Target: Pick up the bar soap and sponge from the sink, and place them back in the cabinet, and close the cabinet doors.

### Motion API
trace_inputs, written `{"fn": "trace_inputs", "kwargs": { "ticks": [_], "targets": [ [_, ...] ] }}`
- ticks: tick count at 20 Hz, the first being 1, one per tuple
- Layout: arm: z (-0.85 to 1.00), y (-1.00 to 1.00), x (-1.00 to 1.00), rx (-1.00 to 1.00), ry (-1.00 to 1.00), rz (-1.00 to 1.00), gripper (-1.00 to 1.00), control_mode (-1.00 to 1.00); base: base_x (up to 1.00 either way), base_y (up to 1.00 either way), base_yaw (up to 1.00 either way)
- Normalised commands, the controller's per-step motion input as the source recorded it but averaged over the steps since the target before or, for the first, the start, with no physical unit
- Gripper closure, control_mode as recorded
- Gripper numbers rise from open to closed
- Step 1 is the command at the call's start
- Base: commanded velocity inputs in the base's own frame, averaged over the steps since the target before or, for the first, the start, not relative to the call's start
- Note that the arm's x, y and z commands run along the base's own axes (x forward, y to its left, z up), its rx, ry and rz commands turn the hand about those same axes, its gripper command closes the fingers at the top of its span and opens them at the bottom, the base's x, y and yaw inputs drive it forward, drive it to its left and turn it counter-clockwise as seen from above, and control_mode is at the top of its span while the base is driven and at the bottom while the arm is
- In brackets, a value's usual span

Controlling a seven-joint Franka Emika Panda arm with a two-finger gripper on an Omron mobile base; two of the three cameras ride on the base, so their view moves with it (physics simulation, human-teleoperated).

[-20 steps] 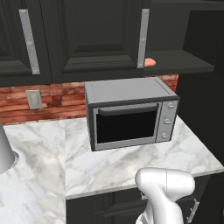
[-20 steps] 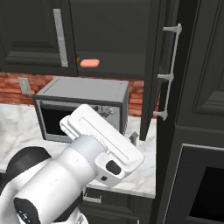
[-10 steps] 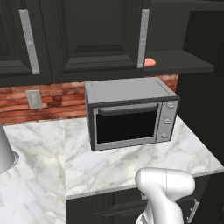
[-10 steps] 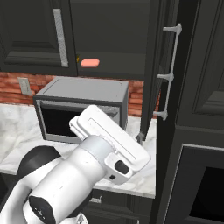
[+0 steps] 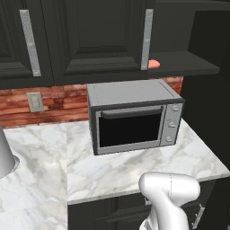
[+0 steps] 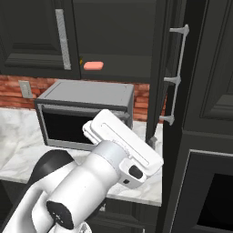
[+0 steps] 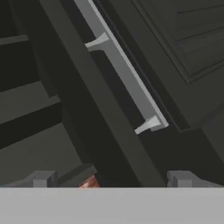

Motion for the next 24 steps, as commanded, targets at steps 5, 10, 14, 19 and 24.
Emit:
{"fn": "trace_inputs", "kwargs": {
  "ticks": [5,10,14,19,24],
  "targets": [
    [-0.07,-0.16,0.16,0.0,-0.01,0.0,-1.0,-1.0,0.0,0.0,0.0],
    [-0.1,-0.12,0.17,0.0,-0.01,0.0,-1.0,-1.0,0.0,0.0,0.0],
    [-0.15,-0.04,0.15,0.0,-0.01,0.0,-1.0,-1.0,0.0,0.0,0.0],
    [-0.14,-0.03,0.18,0.0,-0.01,0.0,-1.0,-1.0,0.0,0.0,0.0],
    [-0.09,-0.06,0.23,0.0,-0.02,0.0,-1.0,-1.0,0.0,0.0,0.0]
  ]
}}
